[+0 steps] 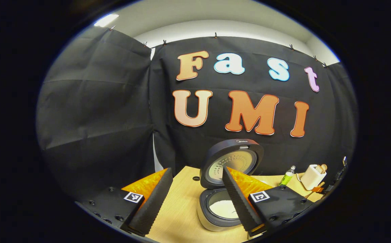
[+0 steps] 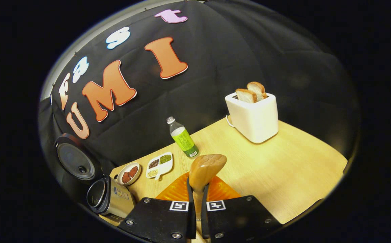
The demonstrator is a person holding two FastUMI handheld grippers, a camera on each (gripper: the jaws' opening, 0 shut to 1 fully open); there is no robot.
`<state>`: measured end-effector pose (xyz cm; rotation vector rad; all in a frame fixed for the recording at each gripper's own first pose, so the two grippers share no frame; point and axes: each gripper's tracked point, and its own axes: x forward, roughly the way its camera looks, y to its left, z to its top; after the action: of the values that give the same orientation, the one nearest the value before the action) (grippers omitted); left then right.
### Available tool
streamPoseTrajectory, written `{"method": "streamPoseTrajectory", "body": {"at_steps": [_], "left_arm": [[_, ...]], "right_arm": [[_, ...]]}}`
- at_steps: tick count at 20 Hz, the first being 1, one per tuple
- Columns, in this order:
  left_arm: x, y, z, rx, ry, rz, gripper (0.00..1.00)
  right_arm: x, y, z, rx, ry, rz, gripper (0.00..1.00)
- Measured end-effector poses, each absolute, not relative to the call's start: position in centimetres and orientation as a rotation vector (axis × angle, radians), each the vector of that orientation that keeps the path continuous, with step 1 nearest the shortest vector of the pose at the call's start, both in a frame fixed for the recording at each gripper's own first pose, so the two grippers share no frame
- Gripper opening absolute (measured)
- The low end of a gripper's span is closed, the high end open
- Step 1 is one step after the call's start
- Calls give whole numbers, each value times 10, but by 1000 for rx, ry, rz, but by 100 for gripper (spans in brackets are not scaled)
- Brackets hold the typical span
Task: Close the left gripper, press the button to open the rice cooker; take a wooden spoon from the chopstick holder with the right hand, scoop a spoonful of rice and pour it into the rice cooker, then put the wooden spoon back into the chopstick holder.
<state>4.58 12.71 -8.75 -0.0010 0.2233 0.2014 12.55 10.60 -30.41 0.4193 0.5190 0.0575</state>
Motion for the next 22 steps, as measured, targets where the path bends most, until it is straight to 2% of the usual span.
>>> {"method": "streamPoseTrajectory", "body": {"at_steps": [6, 8, 9, 10, 11, 12, 13, 14, 15, 17, 21, 22], "left_arm": [[46, 114, -83, 24, 216, 206, 96], [49, 109, -82, 33, 210, 202, 96], [51, 106, -81, 34, 208, 198, 99], [52, 102, -81, 31, 207, 191, 97], [54, 98, -83, 26, 207, 184, 99], [57, 93, -84, 18, 208, 175, 99], [60, 89, -84, 11, 208, 169, 97], [65, 86, -85, 4, 207, 164, 96], [69, 83, -84, -1, 204, 164, 97], [81, 75, -79, -6, 189, 156, 99], [124, 61, -60, -2, 172, 133, 96], [140, 58, -54, -6, 169, 129, 99]], "right_arm": [[128, 91, -311, 446, 524, 40, 19], [124, 80, -304, 439, 522, 25, 27], [122, 71, -301, 422, 524, 14, 48], [120, 62, -294, 398, 516, 2, 42], [121, 52, -284, 373, 502, -8, 42], [120, 43, -272, 347, 489, -19, 57], [119, 33, -260, 323, 478, -32, 66], [120, 26, -246, 304, 463, -40, 71], [119, 20, -229, 286, 439, -46, 82], [119, 11, -195, 255, 388, -55, 94], [113, 2, -138, 203, 312, -45, 94], [110, 4, -127, 192, 298, -42, 95]]}}
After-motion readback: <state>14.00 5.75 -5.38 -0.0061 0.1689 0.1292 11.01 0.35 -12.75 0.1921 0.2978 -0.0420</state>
